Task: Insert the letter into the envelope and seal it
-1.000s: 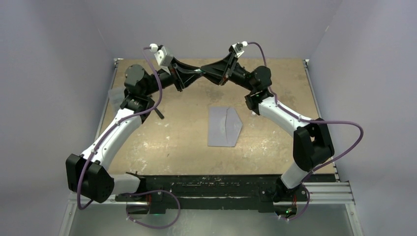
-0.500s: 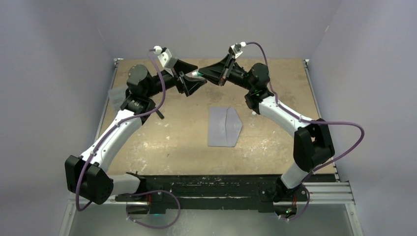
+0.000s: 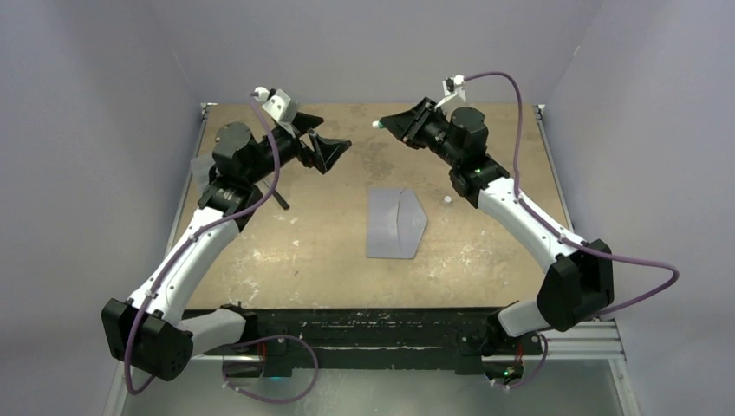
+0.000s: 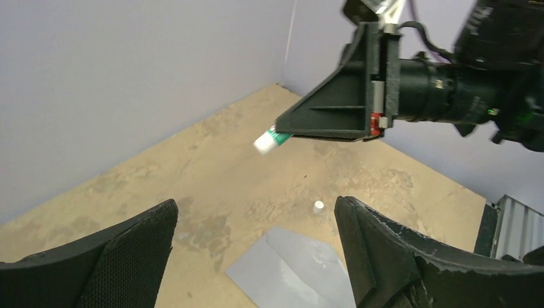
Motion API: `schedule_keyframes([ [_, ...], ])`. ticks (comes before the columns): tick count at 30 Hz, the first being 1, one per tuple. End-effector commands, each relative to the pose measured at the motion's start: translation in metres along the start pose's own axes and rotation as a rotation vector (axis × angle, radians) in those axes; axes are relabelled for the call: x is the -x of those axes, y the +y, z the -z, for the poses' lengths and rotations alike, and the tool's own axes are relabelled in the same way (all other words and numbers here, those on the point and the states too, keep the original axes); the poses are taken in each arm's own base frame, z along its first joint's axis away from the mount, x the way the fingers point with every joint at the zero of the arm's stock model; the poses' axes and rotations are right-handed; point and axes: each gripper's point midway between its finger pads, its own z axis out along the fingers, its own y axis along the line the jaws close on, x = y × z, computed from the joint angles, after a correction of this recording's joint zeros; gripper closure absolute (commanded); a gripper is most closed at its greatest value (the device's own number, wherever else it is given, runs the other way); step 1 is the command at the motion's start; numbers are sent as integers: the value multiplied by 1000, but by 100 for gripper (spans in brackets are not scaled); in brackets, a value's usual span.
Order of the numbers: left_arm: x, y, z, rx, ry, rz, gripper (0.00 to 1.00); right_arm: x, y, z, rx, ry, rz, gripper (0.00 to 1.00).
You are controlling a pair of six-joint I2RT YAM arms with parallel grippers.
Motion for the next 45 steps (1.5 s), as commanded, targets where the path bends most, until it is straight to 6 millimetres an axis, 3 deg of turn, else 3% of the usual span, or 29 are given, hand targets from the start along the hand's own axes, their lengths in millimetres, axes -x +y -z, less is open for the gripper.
schedule_keyframes([
  [1,-46,29,-5,129,119,144,12,-5,-84,18,-362,-55,304,100],
  [4,-92,27,-16,101,187,310,20,-36,-112,27,-478,11,369,100],
  [7,-155,25,-28,117,294,480,32,-61,-129,35,-556,51,411,100],
  [13,-257,2,-53,165,495,703,70,-108,-145,47,-608,131,475,100],
  [16,-295,2,-61,208,544,784,86,-131,-157,54,-630,176,515,100],
  [21,-324,-1,-77,228,548,851,94,-164,-158,52,-615,229,567,100],
  [25,-346,-1,-82,266,593,852,100,-181,-177,54,-670,276,563,100],
  [33,-395,18,-47,504,755,778,100,-189,-193,58,-741,306,553,100],
  [39,-423,15,-31,590,871,821,100,-203,-208,67,-768,339,542,100],
  [45,-444,15,-2,684,980,805,100,-198,-216,71,-807,299,555,100],
])
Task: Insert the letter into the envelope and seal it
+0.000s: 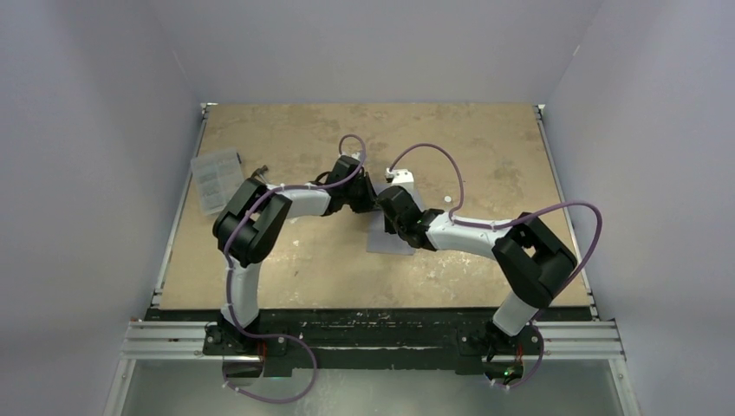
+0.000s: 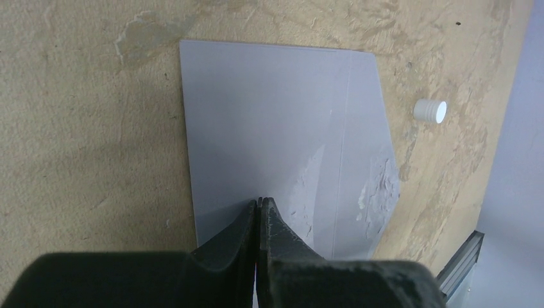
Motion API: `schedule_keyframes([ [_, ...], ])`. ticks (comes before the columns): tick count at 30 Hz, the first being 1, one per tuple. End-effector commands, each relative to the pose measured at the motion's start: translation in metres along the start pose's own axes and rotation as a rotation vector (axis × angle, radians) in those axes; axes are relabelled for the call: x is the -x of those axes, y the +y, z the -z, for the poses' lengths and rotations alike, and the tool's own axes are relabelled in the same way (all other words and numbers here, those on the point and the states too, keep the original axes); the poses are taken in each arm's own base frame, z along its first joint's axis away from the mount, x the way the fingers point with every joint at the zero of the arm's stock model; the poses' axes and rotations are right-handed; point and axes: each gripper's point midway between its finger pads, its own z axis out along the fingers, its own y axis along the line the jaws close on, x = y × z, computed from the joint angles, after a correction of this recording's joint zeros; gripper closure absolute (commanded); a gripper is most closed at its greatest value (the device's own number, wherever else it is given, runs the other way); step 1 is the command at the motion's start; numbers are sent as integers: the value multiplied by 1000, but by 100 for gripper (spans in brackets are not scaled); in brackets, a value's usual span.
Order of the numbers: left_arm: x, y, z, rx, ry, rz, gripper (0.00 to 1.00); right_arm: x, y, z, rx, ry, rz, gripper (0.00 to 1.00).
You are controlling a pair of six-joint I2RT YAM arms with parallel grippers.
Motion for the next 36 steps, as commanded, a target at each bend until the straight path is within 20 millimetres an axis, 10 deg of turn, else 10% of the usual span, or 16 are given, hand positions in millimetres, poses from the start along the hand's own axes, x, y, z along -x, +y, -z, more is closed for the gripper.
schedule_keyframes([
  [1,-54,83,-1,307,141,30,100,12,-12,-1,-71,-64,-41,100],
  [36,-87,101,-5,347,235,45,100,-13,-37,-39,-219,2,-87,100],
])
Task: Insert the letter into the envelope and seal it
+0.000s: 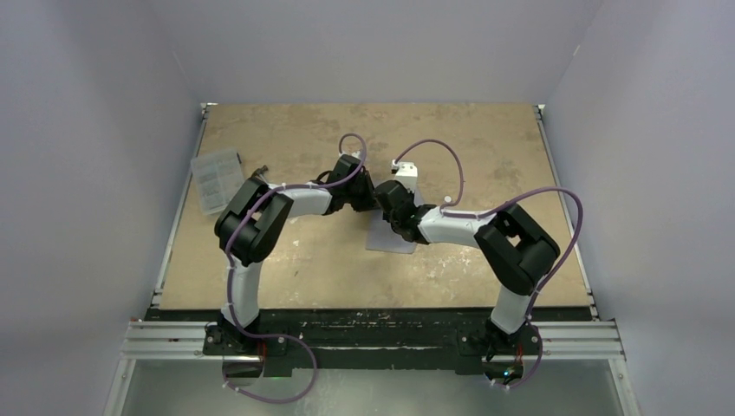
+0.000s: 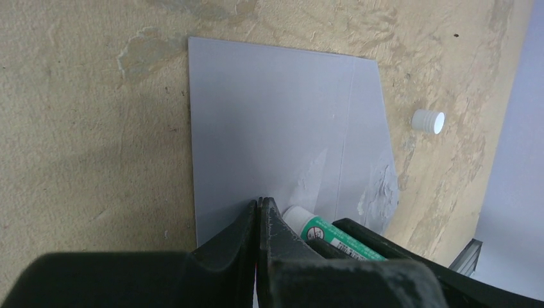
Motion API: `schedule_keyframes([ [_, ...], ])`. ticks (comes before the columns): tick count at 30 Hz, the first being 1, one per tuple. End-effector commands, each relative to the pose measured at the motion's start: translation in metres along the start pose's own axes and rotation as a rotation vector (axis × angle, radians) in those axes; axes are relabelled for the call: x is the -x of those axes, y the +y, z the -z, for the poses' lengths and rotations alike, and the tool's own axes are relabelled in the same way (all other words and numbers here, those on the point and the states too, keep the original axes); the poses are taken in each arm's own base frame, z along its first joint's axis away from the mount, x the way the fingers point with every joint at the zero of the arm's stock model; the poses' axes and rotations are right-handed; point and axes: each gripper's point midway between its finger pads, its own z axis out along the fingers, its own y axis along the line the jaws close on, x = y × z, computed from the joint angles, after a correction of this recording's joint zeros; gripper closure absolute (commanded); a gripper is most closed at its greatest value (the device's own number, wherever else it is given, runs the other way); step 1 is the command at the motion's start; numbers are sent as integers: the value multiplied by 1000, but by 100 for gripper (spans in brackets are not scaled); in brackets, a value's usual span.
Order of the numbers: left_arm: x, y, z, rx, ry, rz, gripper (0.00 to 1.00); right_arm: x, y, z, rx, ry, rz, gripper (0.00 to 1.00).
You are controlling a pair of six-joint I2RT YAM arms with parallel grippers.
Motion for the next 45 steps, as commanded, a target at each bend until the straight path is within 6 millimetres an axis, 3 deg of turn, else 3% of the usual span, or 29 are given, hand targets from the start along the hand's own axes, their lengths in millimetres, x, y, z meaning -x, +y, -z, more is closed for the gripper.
schedule_keyframes([
  [1,-86,99,-4,318,233,43,100,-32,-23,-6,-92,121,39,100],
  [5,-85,99,-5,324,224,52,100,-41,-28,-5,-113,156,56,100],
  [7,-84,101,-5,332,220,55,100,-35,-27,-6,-106,135,65,100],
  [26,-85,112,-12,414,183,184,100,-56,5,28,158,298,114,100],
  [38,-91,121,-14,407,256,22,100,-56,-40,0,-83,259,196,100],
  [45,-89,129,-17,424,271,-54,100,-38,-60,-10,-160,219,195,100],
])
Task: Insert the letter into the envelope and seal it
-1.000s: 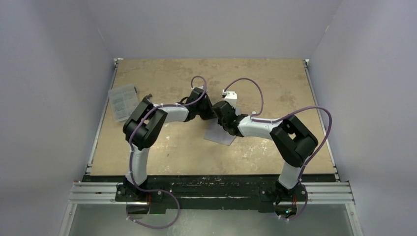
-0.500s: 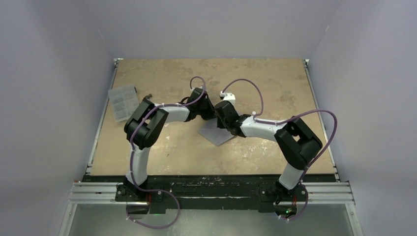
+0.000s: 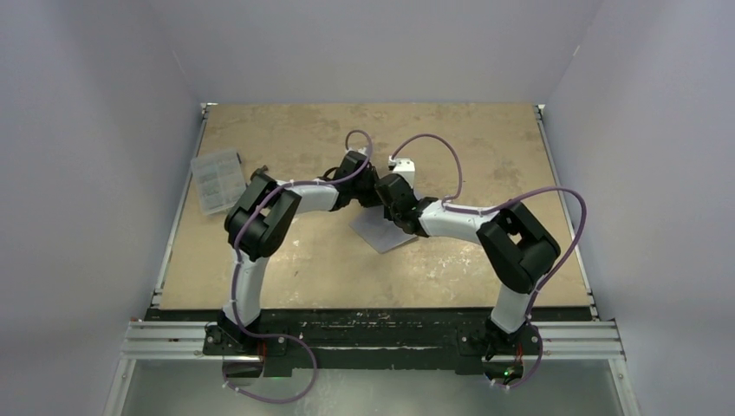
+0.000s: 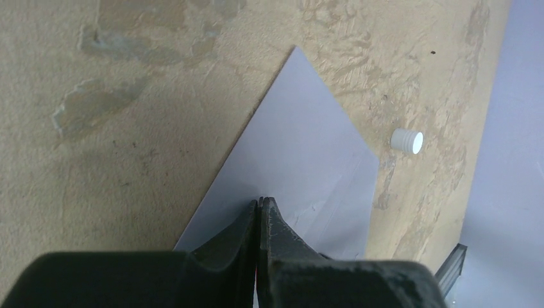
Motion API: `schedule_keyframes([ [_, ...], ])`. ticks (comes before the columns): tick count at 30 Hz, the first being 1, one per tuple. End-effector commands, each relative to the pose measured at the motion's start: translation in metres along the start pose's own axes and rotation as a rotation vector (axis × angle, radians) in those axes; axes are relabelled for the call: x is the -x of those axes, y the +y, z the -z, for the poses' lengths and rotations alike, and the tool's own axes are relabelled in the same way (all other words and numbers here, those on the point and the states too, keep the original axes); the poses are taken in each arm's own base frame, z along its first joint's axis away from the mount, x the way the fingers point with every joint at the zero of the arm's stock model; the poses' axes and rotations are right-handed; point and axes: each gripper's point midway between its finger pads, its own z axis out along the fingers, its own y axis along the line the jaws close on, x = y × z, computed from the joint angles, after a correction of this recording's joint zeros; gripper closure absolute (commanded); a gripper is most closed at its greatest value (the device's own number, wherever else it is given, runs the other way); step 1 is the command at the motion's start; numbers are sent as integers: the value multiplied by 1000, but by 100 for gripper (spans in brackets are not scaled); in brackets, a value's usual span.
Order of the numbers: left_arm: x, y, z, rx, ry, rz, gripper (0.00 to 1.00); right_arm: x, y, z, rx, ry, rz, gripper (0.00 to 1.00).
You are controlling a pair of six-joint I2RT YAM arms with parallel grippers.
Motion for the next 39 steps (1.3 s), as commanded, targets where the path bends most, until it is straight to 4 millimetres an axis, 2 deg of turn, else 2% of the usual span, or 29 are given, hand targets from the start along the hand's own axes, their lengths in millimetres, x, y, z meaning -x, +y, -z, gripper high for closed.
schedule_keyframes([
  [1,-92,145,7,461,268,-84,100,-37,-60,-11,-193,131,118,100],
  [6,-91,145,6,465,262,-80,100,-34,-57,-11,-171,131,109,100],
  [10,-89,146,5,476,252,-73,100,-29,-39,-5,-93,103,105,100],
  [20,-93,153,1,510,240,-13,100,-42,-8,18,105,187,94,100],
  [27,-96,158,5,526,240,-7,100,-48,7,22,189,219,88,100],
  [30,-96,157,4,514,246,-14,100,-52,-1,13,134,214,91,100],
  [34,-96,157,3,506,268,-67,100,-54,-40,-1,-82,188,92,100],
  [36,-96,159,3,503,283,-96,100,-50,-55,-3,-132,184,64,100],
  [39,-97,161,2,499,294,-120,100,-38,-63,-4,-124,158,15,100],
])
